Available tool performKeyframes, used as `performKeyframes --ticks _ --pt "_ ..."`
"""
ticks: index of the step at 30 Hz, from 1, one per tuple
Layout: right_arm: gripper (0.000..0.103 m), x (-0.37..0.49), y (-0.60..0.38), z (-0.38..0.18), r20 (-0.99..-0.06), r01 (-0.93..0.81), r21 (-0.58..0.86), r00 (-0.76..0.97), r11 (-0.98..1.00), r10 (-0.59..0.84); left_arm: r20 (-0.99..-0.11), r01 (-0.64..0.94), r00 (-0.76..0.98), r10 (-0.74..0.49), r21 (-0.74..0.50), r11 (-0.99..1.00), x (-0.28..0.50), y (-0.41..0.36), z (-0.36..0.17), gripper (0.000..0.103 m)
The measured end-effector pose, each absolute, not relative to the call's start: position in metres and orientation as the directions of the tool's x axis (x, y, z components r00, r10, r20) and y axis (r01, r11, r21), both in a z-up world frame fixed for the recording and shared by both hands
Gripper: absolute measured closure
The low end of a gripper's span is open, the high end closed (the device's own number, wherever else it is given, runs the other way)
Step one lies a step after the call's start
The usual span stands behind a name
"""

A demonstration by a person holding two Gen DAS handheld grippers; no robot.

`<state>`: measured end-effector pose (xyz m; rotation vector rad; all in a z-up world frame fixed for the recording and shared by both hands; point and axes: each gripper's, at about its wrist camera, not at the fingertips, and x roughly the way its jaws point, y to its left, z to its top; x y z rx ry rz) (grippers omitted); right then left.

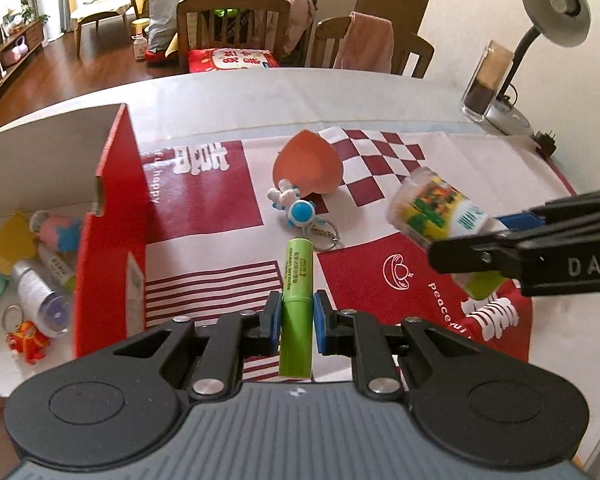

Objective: Organize rigid objects
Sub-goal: 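Grasp the green highlighter with the left gripper while the right gripper grasps the green-lidded jar, then carry the highlighter and jar over the shoebox with both grippers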

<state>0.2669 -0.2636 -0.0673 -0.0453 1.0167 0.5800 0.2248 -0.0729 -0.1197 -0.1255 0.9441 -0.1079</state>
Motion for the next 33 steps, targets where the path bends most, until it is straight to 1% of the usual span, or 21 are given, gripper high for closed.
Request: performKeyframes --ticks 11,20,26,33 --pt "0.059 0.244 -0.231 -0.041 -0.802 -0.488 0.211 0.409 0.847 0.436 -0.782 0.019 0.613 -0.116 -0.132 0.991 0.209 -0.045 -0.081 0.087" --pt "0.059 0.231 -0.180 -0.024 -0.786 -0.520 0.207 0.417 0.829 0.458 -0.754 -0.015 0.650 -0.097 -0.141 0.990 0.203 0.010 -0.054 0.087" --pt "0.059 0.226 -0.141 -0.020 -0.779 -0.541 0.200 0.419 0.817 0.467 -0.750 -0.046 0.658 -0.071 -0.134 0.990 0.198 0.052 -0.047 0.087" --pt "0.059 0.224 -0.098 -0.022 -0.776 -0.559 0.192 0.417 0.807 0.473 -0.758 -0.077 0.652 -0.034 -0.111 0.991 0.191 0.101 -0.051 0.087"
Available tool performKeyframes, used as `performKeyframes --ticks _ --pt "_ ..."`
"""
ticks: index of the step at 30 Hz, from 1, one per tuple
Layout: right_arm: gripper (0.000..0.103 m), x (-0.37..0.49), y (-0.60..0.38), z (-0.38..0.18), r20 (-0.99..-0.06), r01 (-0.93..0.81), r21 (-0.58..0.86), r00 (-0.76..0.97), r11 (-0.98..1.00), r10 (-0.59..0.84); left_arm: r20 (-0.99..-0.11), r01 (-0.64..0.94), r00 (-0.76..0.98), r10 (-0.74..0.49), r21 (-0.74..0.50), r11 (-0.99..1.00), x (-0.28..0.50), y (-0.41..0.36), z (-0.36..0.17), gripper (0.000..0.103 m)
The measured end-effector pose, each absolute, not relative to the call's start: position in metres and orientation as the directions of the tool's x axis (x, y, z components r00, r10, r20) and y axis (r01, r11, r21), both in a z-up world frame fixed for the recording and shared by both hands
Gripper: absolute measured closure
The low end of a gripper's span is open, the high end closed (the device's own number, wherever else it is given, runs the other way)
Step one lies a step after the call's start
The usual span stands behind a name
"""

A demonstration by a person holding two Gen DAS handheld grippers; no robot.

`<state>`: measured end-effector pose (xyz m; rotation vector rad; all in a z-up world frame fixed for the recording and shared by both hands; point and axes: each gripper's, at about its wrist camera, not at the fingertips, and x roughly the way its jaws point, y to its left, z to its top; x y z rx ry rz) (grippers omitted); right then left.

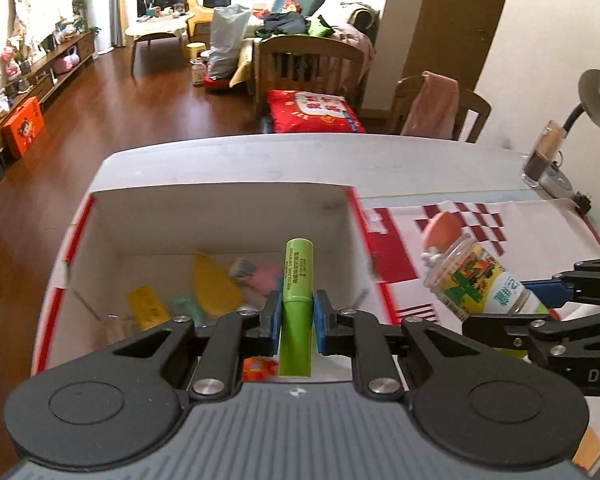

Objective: Organize rigid objects
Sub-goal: 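Carry the highlighter and jar over the shoebox with both grippers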

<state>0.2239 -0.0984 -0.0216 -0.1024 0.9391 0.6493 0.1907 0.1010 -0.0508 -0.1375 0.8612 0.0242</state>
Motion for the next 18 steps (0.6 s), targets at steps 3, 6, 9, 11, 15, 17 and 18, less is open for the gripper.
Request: performKeyframes --ticks 3,6,9,11,15,17,18 --pt "0.059 0.224 -0.081 -0.026 -0.779 -0.563 0.185 0.416 0.806 0.469 -0.761 -0.091 0.648 -0.022 -0.106 0.990 0.190 0.123 -0.053 0.087" --pt "0.059 0.227 -0.063 -0.032 -0.786 -0.571 0.175 0.410 0.802 0.463 -0.768 -0.106 0.640 -0.005 -0.095 0.990 0.191 0.141 -0.059 0.087" --pt "0.059 0.226 -0.045 -0.038 -0.794 -0.575 0.160 0.408 0.802 0.451 -0.778 -0.117 0.629 0.009 -0.083 0.990 0.196 0.159 -0.067 0.087" --pt "0.059 0.228 -0.033 -0.045 -0.799 -0.579 0.155 0.403 0.800 0.446 -0.785 -0.125 0.619 0.016 -0.078 0.989 0.199 0.171 -0.073 0.087" --pt "0.059 0.233 -0.013 -0.059 -0.812 -0.588 0.127 0.401 0.799 0.424 -0.800 -0.140 0.599 0.036 -0.060 0.988 0.208 0.191 -0.089 0.087" --pt "0.059 0.237 -0.003 -0.065 -0.819 -0.589 0.109 0.403 0.801 0.408 -0.809 -0.145 0.586 0.051 -0.042 0.989 0.213 0.197 -0.097 0.087" --pt "0.059 0.239 0.000 -0.067 -0.822 -0.587 0.104 0.403 0.803 0.402 -0.813 -0.151 0.579 0.058 -0.036 0.988 0.217 0.201 -0.102 0.087"
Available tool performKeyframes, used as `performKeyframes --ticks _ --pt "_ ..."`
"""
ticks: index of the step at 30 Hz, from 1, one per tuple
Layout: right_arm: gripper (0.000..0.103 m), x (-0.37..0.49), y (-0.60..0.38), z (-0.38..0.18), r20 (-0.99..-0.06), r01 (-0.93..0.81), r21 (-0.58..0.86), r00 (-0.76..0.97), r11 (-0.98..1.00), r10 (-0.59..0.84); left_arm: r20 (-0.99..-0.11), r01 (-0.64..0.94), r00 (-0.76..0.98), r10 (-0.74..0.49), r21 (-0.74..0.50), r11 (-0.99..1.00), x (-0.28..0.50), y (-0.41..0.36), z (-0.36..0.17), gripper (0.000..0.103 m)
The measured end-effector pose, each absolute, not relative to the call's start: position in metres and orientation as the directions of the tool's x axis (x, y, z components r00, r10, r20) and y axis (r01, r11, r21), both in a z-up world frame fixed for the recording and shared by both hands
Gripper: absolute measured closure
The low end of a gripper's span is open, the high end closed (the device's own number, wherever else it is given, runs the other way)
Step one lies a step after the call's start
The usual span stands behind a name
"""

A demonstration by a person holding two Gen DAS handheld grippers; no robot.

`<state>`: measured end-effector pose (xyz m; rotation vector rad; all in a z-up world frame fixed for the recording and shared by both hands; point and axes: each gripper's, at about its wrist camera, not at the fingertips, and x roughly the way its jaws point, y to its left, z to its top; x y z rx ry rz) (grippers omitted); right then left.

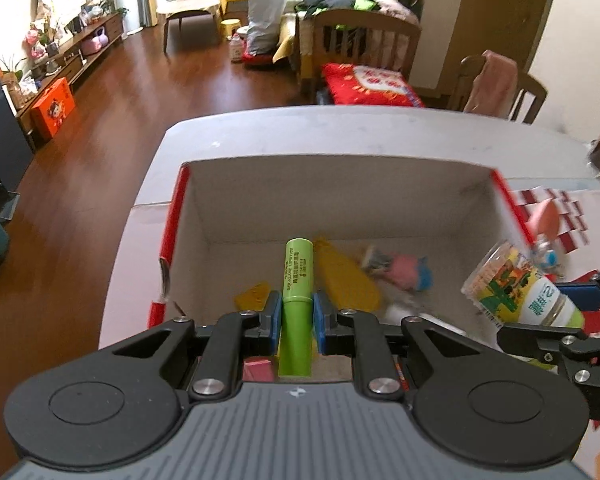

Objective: Organize rigid objects
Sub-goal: 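Carry the highlighter and jar over the shoebox with both grippers, then lower the highlighter and jar into the box and open both grippers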

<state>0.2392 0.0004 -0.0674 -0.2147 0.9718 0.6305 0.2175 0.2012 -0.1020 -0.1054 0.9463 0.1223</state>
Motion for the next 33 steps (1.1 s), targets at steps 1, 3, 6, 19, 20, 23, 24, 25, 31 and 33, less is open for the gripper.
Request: performKeyframes --ticks 1,3,6,19,20,23,24,25,31,33 --pt "0.059 0.243 0.004 -0.070 -0.826 -0.585 0.101 0.401 0.805 0.396 -0.817 -0.155 0.574 0.061 -0.035 0.987 0.220 0.204 -0.105 0.087" --pt "0.059 0.249 0.011 -0.075 -0.832 -0.581 0.099 0.397 0.808 0.387 -0.821 -0.151 0.567 0.061 -0.031 0.988 0.227 0.208 -0.111 0.087" --pt "0.059 0.257 0.020 -0.084 -0.841 -0.581 0.090 0.390 0.809 0.374 -0.824 -0.132 0.563 0.064 -0.013 0.991 0.237 0.209 -0.117 0.087" --pt "0.059 0.263 0.040 -0.104 -0.868 -0.602 0.074 0.353 0.795 0.348 -0.887 -0.105 0.461 0.025 -0.026 0.994 0.269 0.210 -0.141 0.087" --pt "0.059 0.263 0.041 -0.104 -0.869 -0.604 0.071 0.353 0.794 0.347 -0.890 -0.100 0.455 0.024 -0.025 0.995 0.270 0.210 -0.142 0.087" --pt "0.059 0.260 0.043 -0.103 -0.870 -0.606 0.074 0.350 0.792 0.348 -0.892 -0.095 0.451 0.025 -0.020 0.995 0.273 0.210 -0.141 0.087" --pt "0.059 0.262 0.043 -0.103 -0.870 -0.606 0.074 0.349 0.792 0.347 -0.893 -0.093 0.450 0.024 -0.021 0.995 0.274 0.210 -0.141 0.087" --pt "0.059 0.263 0.043 -0.103 -0.872 -0.604 0.074 0.348 0.794 0.346 -0.893 -0.094 0.449 0.025 -0.019 0.995 0.274 0.209 -0.141 0.087" --pt "0.059 0.268 0.043 -0.101 -0.880 -0.602 0.071 0.337 0.795 0.334 -0.895 -0.100 0.444 0.039 -0.006 0.995 0.274 0.207 -0.138 0.087" --pt "0.059 0.267 0.041 -0.100 -0.880 -0.601 0.076 0.335 0.796 0.336 -0.897 -0.103 0.441 0.037 -0.010 0.995 0.274 0.206 -0.138 0.087"
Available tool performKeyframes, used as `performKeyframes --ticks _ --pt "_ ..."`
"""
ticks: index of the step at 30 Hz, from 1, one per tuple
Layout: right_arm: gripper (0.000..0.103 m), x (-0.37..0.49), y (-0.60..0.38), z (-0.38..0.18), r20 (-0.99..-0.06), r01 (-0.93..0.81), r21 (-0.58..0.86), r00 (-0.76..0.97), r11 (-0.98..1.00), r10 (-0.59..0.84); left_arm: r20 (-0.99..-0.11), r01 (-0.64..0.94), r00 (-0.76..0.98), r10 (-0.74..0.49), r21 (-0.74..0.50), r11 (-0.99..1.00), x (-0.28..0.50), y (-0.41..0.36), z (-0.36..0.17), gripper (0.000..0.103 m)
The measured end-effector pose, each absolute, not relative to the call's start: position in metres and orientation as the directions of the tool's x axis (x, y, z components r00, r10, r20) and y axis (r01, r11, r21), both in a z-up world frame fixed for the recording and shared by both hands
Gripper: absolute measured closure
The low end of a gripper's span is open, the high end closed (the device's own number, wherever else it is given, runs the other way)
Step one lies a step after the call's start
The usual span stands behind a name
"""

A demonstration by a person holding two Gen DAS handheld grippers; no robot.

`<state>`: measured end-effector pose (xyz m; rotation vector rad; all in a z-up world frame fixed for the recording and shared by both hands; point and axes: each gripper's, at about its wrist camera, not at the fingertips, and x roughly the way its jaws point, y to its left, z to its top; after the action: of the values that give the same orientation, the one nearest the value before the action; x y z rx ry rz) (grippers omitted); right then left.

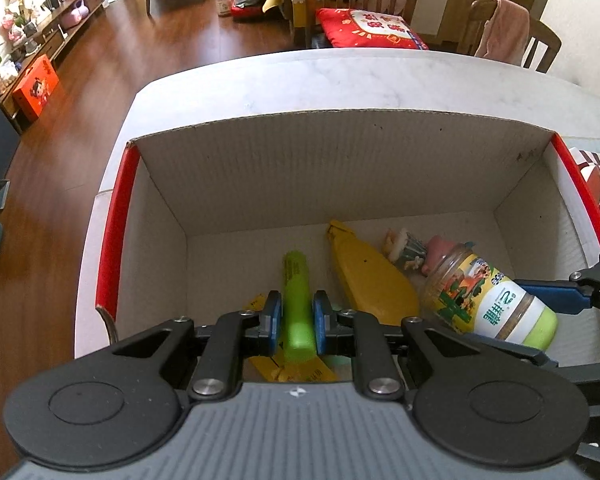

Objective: Organize rigid objects
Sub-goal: 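Lower the highlighter and jar into the box and open both grippers, then withdraw both grippers from the box toward the remaining items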

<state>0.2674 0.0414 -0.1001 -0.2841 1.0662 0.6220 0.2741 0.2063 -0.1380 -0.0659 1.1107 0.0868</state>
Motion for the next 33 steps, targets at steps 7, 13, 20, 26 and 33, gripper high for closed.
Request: performKeyframes --ticks 7,13,20,26,33 --pt "0.055 0.261 0.034 -0.092 -0.875 -0.601 0.080 0.340 0.795 0.345 -0.895 -0.114 0.444 0.036 -0.017 0.993 0.267 0.206 -0.132 0.086" --pt "0.049 0.252 0.028 -0.079 -0.862 -0.615 0.096 0.342 0.782 0.374 -0.885 -0.123 0.465 0.034 -0.027 0.992 0.256 0.206 -0.121 0.086" --pt "0.043 0.237 0.018 -0.061 -0.841 -0.635 0.116 0.346 0.764 0.416 -0.868 -0.132 0.496 0.031 -0.041 0.990 0.239 0.201 -0.106 0.086" --pt "0.038 0.220 0.003 -0.042 -0.818 -0.672 0.115 0.354 0.732 0.454 -0.840 -0.140 0.542 0.022 -0.065 0.988 0.223 0.191 -0.088 0.086" --pt "0.031 0.211 -0.026 -0.022 -0.783 -0.675 0.159 0.359 0.721 0.508 -0.809 -0.122 0.588 -0.003 -0.092 0.988 0.204 0.170 -0.067 0.086"
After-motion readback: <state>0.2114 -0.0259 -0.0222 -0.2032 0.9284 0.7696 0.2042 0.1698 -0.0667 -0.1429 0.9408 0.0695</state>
